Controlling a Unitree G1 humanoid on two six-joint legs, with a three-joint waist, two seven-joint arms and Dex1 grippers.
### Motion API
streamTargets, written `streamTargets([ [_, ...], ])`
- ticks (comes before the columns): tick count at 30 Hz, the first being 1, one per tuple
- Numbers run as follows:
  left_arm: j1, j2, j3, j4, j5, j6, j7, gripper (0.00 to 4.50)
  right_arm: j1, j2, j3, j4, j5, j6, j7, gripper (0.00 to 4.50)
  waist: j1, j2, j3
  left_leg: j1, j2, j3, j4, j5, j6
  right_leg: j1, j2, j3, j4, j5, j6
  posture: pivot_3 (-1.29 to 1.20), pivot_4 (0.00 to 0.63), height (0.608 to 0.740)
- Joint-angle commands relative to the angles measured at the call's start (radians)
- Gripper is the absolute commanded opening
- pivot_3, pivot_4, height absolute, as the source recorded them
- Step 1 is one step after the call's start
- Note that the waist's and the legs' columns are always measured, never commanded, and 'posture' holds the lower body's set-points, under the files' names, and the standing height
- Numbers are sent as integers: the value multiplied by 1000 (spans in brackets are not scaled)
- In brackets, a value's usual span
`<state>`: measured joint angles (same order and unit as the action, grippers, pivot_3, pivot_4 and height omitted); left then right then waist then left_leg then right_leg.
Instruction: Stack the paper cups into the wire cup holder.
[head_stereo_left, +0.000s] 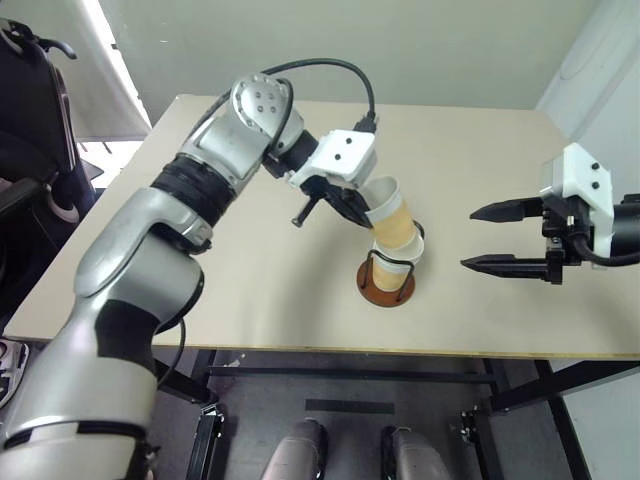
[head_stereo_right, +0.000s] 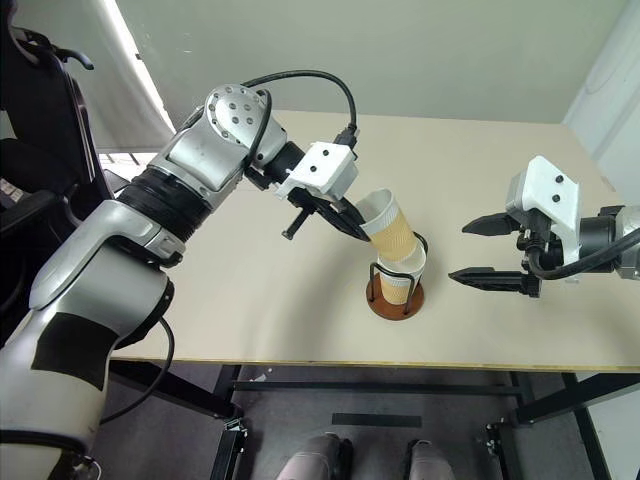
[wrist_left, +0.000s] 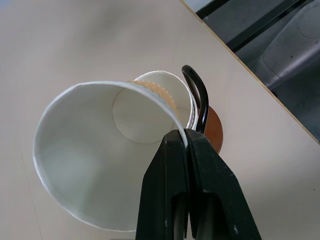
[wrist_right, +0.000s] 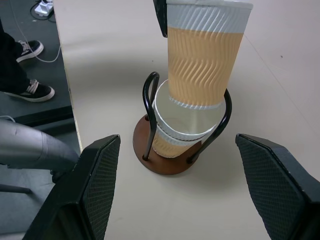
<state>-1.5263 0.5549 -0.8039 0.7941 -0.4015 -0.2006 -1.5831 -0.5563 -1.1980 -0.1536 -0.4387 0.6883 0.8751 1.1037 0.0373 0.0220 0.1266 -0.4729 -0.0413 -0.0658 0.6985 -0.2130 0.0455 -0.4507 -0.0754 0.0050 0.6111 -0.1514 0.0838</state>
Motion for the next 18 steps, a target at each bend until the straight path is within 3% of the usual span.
streamTargets([
  [1,-34,-13,26,3,-4,-11,-31,35,2,-6,-53,-19,17,-3,-12,3741,0,0,0,0,0,0,0,0,0,0,0,0,0,0,0,0,150,740],
  [8,-42,-38,-7,6,-4,-30,-31,35,18,-9,-62,-21,21,-7,-19,3741,1,0,0,0,0,0,0,0,0,0,0,0,0,0,1,0,150,740],
  [18,-89,-68,-112,88,58,-191,-31,35,29,-11,-73,-25,25,-8,-30,3741,3,0,0,-1,0,0,0,-1,1,0,-1,1,0,0,1,0,150,740],
])
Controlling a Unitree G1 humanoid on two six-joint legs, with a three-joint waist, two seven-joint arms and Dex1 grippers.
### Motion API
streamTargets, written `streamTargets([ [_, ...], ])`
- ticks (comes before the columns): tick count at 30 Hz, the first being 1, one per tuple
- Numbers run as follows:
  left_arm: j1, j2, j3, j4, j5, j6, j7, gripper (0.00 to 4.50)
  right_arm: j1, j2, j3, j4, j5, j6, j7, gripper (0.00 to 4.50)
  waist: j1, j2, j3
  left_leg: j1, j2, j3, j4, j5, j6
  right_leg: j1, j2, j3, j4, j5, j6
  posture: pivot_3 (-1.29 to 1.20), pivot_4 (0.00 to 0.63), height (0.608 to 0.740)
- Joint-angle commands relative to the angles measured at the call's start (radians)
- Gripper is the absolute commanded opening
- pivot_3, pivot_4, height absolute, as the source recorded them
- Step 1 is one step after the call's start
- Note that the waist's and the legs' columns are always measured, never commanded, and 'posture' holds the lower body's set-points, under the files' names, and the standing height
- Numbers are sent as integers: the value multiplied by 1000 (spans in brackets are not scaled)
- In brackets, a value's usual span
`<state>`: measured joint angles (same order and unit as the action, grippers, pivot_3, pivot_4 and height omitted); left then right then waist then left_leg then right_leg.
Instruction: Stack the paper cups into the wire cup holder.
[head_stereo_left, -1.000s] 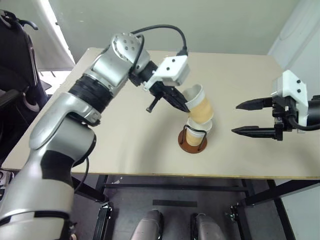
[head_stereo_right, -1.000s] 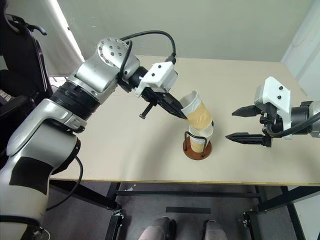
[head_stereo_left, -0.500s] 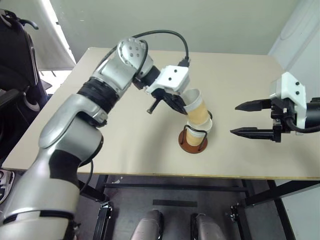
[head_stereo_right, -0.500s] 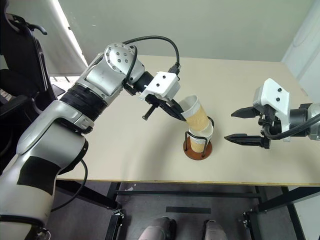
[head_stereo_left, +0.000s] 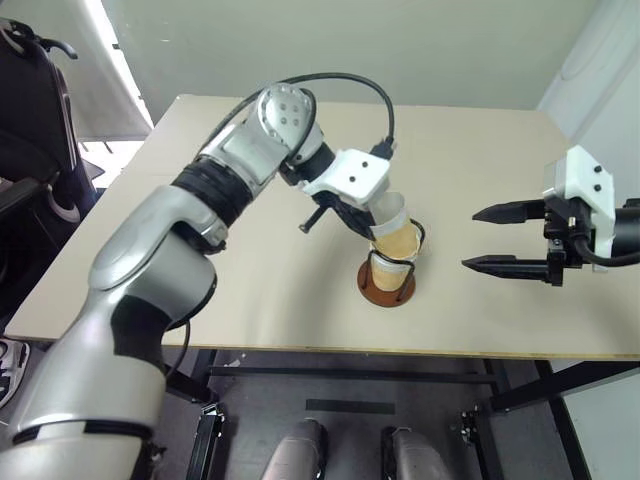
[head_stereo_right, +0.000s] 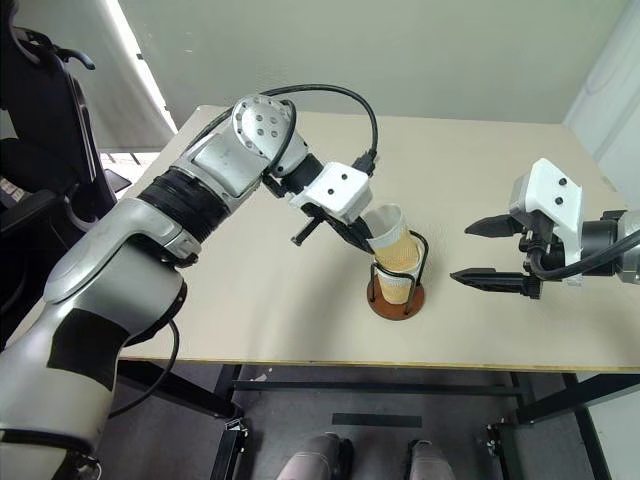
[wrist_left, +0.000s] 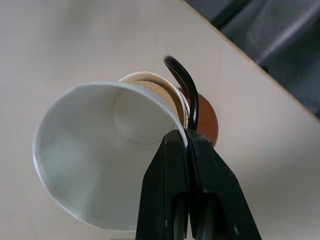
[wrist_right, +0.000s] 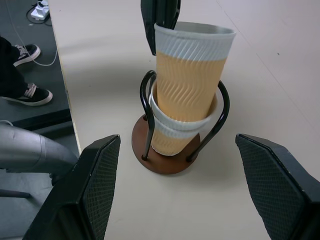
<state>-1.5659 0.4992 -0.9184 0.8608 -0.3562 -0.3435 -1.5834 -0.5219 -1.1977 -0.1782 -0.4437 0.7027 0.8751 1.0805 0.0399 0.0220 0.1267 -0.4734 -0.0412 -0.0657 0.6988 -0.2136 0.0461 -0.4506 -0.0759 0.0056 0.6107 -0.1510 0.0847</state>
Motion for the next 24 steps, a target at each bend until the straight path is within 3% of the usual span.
streamTargets([
  [1,-54,-22,3,37,24,-67,-31,35,-4,-12,-50,-20,11,-9,-7,3741,0,0,0,0,0,0,0,0,0,0,0,0,0,0,0,0,150,740],
  [6,-75,-109,75,156,123,-155,-31,35,2,-14,-53,-19,10,-11,-8,3741,5,0,0,0,0,0,0,0,0,0,0,0,-1,1,1,0,150,740],
  [7,-78,-131,104,175,136,-165,-31,211,3,-14,-53,-19,10,-11,-8,3741,5,0,0,-1,-1,0,0,0,0,0,0,0,-1,1,1,0,150,740],
  [10,-83,-174,165,207,154,-169,-31,974,2,-15,-51,-18,9,-11,-8,3741,6,0,0,-1,-1,0,0,0,0,0,0,0,-1,1,1,0,150,740],
  [13,-83,-197,211,217,163,-161,-31,2090,4,-18,-53,-15,8,-13,-3,3741,7,0,0,-1,0,1,0,-1,0,-1,0,0,-1,1,2,0,150,740],
  [19,-88,-152,231,201,131,-76,-31,4274,-26,-27,-29,9,8,-12,15,3741,7,0,0,-1,0,1,0,-1,0,-1,0,0,0,0,2,0,150,740],
  [20,-90,-147,260,211,129,-55,-31,4452,-35,-25,-22,16,7,-12,15,3741,7,0,0,-1,0,1,0,-1,0,-1,0,0,0,0,2,0,150,740],
  [24,-90,-143,427,249,129,44,-4,4452,-57,-11,-1,41,-3,-20,17,3741,6,0,0,-1,0,1,1,-1,1,-1,0,1,-1,0,2,0,150,740],
])
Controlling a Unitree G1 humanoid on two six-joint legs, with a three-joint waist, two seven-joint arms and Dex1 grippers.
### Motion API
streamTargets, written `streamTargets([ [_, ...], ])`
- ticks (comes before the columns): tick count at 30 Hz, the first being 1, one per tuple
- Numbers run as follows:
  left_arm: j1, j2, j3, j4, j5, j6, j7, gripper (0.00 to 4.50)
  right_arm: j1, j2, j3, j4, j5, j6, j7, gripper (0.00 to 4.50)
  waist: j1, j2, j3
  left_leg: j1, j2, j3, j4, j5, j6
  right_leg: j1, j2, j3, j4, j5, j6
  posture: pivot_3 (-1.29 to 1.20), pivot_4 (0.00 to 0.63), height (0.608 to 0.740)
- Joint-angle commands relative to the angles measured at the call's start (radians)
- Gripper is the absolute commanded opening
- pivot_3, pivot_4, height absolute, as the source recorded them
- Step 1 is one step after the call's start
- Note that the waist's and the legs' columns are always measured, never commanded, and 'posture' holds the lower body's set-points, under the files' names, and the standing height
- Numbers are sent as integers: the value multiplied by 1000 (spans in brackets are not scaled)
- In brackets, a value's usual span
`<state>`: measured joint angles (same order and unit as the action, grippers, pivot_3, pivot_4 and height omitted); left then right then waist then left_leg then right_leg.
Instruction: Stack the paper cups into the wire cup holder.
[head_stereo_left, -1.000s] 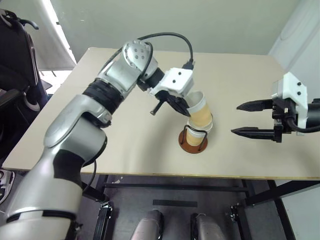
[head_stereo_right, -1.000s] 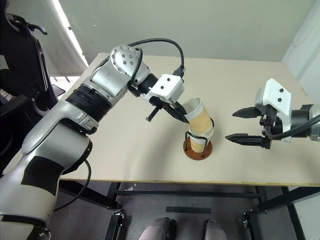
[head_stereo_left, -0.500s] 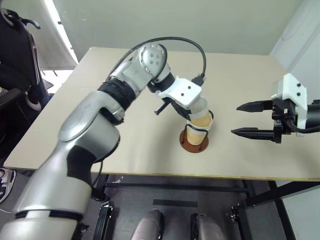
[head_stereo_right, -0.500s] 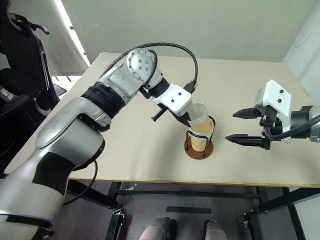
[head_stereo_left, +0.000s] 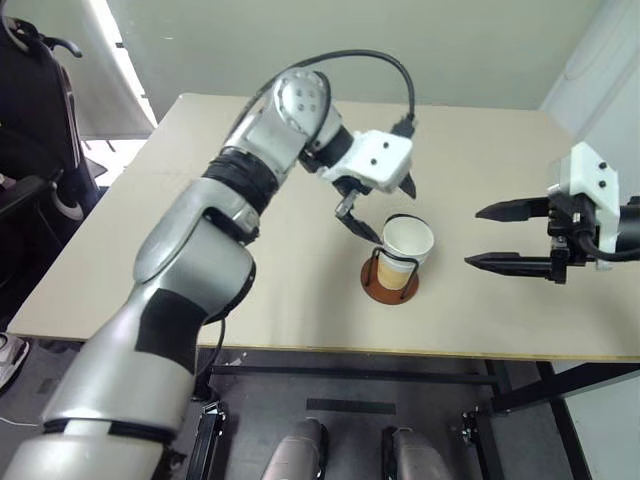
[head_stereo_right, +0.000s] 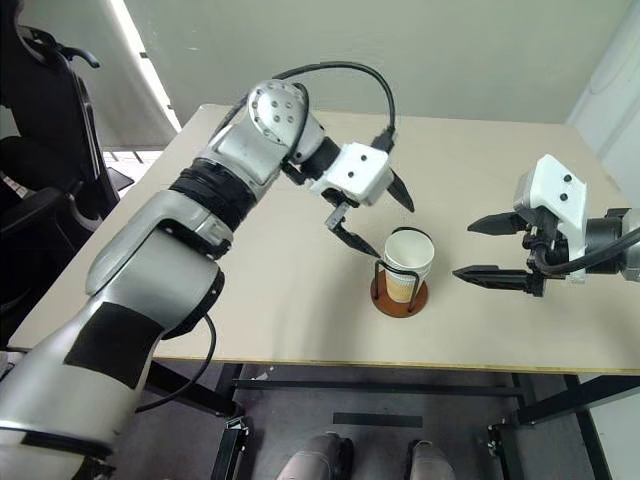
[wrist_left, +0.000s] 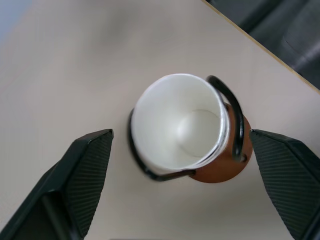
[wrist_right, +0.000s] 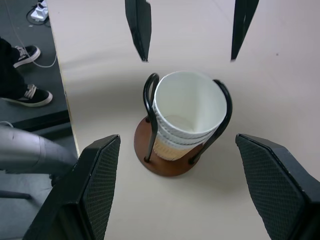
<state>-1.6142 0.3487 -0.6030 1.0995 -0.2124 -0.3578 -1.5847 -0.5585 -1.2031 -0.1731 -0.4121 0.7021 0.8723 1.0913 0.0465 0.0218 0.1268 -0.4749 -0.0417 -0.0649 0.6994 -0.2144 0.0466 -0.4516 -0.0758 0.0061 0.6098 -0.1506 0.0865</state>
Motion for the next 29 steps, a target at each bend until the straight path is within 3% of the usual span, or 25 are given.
streamTargets([
  [1,-39,11,152,15,-15,103,19,4452,-21,0,0,15,-10,-25,6,3741,0,0,0,0,0,0,0,0,0,0,0,0,0,0,0,0,150,740],
  [5,15,65,285,-23,-17,223,79,4452,-34,19,33,47,-39,-58,12,3741,0,0,0,0,0,1,0,0,0,-1,0,1,0,0,0,0,150,740],
  [8,112,138,375,-123,-22,302,152,4452,-89,47,95,127,-85,-94,26,3741,-7,1,0,2,1,2,-1,0,0,-1,1,2,1,0,0,0,150,740],
  [14,272,189,507,-323,-17,463,367,4452,-162,139,147,307,-171,-145,-5,3741,-10,1,0,3,1,2,0,3,2,0,1,2,2,0,-1,0,150,740],
  [23,540,216,643,-651,-35,683,626,4452,-259,283,125,529,-261,-225,-98,3741,-13,1,0,5,1,1,-1,6,-1,0,2,2,2,2,-4,0,150,740],
  [29,618,218,697,-773,-71,791,718,4452,-312,364,67,647,-272,-268,-181,3741,-12,1,0,6,0,0,-1,6,-2,1,2,1,3,2,-8,0,150,740],
])
